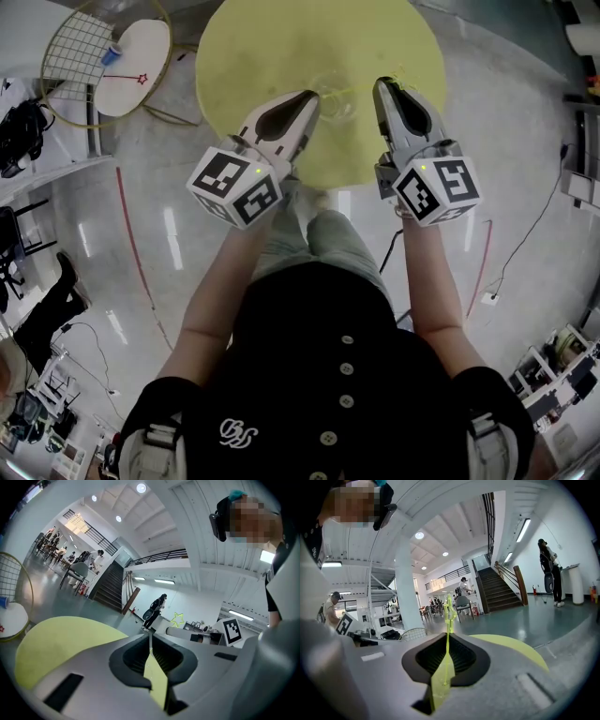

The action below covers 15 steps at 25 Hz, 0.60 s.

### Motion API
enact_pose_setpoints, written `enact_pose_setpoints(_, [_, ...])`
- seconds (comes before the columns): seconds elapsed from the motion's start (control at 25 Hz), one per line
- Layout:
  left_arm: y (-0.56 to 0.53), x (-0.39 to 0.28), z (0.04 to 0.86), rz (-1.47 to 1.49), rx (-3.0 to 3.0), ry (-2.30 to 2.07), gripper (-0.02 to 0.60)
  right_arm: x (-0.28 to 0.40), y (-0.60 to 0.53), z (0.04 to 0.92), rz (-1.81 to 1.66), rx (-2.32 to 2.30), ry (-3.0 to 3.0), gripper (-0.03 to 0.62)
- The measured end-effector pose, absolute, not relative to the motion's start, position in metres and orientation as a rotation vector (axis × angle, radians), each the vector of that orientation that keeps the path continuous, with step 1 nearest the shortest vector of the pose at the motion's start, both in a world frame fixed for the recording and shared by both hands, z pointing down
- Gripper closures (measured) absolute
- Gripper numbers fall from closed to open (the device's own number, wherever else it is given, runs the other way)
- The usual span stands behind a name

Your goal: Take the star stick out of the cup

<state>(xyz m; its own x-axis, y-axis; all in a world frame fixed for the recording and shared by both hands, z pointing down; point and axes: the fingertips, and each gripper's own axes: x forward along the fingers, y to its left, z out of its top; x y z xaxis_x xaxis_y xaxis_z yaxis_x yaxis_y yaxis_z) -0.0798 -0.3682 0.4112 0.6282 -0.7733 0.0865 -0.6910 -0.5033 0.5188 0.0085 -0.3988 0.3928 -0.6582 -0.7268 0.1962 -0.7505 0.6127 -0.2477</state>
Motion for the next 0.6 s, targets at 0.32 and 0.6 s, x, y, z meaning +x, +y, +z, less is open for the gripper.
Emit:
enact_pose_setpoints(0.32, [-0.376,-0.076,0.380,-0.223,2.424,-1.165,0.555,0.020,-0.398,0.347,0.415,1.317,-2.846,0.577])
enact_pose_setpoints(0.6, [-0.383,-0.072,0.350,-0.248,2.499,-1.173,0.555,0.031,-0.395,0.300,0.336,1.336,-2.953,0.577])
